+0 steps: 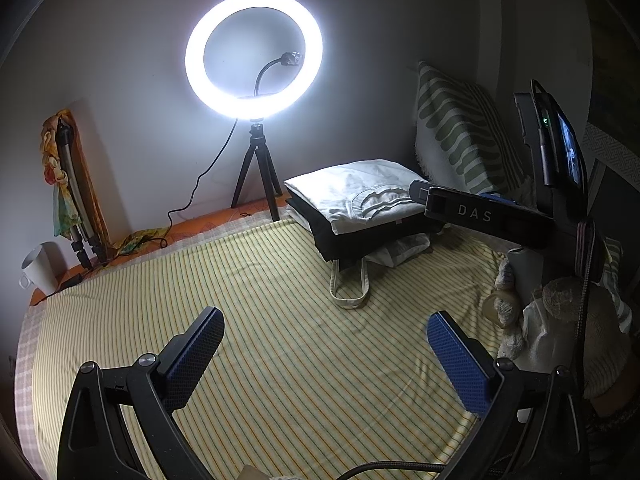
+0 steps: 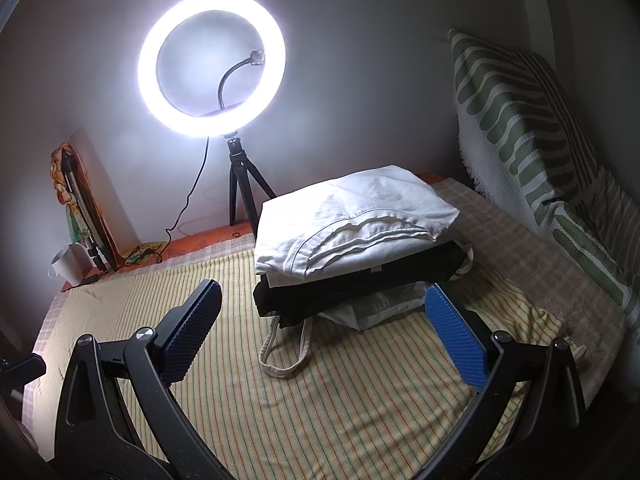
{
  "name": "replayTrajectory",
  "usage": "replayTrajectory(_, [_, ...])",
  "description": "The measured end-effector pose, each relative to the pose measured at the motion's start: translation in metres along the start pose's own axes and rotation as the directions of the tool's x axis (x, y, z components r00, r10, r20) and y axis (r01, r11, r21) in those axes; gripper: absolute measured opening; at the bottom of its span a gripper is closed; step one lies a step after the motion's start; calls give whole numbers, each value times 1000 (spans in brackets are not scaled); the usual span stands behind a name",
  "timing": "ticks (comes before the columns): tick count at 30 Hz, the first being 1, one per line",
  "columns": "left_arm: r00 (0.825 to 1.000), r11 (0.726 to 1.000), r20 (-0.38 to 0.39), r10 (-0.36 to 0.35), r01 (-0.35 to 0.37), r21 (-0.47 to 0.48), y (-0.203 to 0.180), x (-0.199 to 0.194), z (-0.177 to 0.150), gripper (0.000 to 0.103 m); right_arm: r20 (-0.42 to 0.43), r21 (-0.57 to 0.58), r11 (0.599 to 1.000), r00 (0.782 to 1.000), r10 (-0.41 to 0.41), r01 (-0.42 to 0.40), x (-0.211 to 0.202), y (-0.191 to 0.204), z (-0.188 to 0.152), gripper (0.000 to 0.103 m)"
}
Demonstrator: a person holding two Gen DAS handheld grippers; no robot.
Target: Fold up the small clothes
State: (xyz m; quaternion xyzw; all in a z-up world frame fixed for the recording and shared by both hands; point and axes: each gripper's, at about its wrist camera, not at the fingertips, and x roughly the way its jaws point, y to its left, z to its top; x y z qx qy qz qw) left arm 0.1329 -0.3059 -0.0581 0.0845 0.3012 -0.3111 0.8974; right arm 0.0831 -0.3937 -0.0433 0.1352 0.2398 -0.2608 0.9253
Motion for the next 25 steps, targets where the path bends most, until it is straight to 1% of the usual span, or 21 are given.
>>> replayTrajectory(11, [1000,1000,-10,-4,4,-8,-1,3,0,103,-1,3,1000,1000,-1,1,0,-1,0,103])
replayTrajectory(15, [1000,1000,-11,8,-8,-7,-1,5,0,103,-2,2,1000,1000,-1,1,0,-1,0,103])
replayTrajectory(18, [999,999,7,34,-34,5,-1,4,-2,103,-2,6,1000,1000,1,-1,0,-2,-1,103])
replayTrajectory(25, [999,1000,12,30,-30,4,0,4,-1,103,-7,11,1000,1000,4,-4,-1,-3,-5,103])
